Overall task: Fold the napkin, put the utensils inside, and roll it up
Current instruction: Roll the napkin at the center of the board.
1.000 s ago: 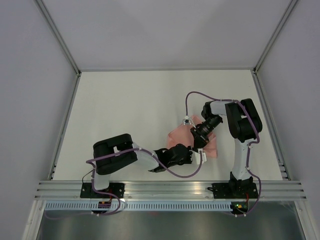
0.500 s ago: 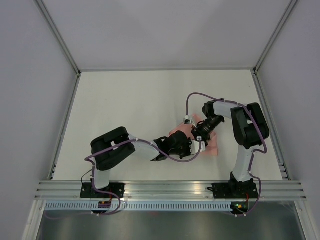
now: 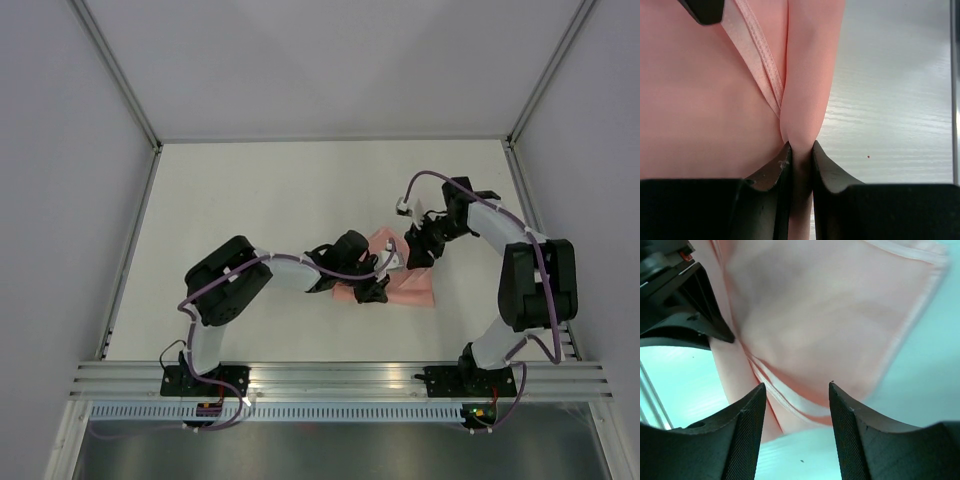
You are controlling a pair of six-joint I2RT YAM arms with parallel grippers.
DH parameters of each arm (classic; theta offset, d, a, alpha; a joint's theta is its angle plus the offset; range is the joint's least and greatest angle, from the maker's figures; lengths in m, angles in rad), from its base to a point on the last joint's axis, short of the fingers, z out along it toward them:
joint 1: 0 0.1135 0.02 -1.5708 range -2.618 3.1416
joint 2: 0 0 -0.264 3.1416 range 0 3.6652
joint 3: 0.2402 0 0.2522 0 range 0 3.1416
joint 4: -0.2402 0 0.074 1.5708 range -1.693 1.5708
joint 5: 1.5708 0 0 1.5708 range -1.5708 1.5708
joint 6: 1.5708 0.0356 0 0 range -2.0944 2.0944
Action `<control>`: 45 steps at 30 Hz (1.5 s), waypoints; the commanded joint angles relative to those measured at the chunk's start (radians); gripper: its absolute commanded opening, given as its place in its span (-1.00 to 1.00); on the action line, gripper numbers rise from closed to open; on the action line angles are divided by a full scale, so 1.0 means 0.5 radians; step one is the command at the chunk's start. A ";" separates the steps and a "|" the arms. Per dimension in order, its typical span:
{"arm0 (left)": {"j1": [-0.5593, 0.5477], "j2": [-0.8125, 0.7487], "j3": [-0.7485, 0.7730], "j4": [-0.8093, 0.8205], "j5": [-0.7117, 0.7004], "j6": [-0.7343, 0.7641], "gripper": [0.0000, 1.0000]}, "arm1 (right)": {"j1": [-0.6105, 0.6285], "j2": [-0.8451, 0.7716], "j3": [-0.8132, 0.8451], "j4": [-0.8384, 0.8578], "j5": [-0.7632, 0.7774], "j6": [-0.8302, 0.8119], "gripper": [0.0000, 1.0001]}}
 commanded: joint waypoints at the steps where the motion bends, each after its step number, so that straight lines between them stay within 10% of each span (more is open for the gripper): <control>1: 0.096 0.227 0.129 -0.497 0.244 -0.170 -0.95 | -0.034 -0.387 -0.223 0.309 -0.016 0.086 0.18; 12: 0.283 0.504 0.482 -0.857 0.499 -0.382 -0.95 | 0.251 -1.167 -1.043 0.975 0.250 0.123 0.32; 29: 0.305 0.623 0.605 -0.921 0.607 -0.523 -0.95 | 0.702 -0.830 -1.222 1.445 0.533 0.240 0.29; 38: 0.305 0.617 0.614 -0.933 0.591 -0.560 -0.84 | 0.705 -0.692 -1.191 1.430 0.518 0.280 -0.17; 45: 0.308 0.510 0.602 -0.879 0.530 -0.606 -0.17 | 0.702 -0.563 -1.096 1.261 0.441 0.234 -0.66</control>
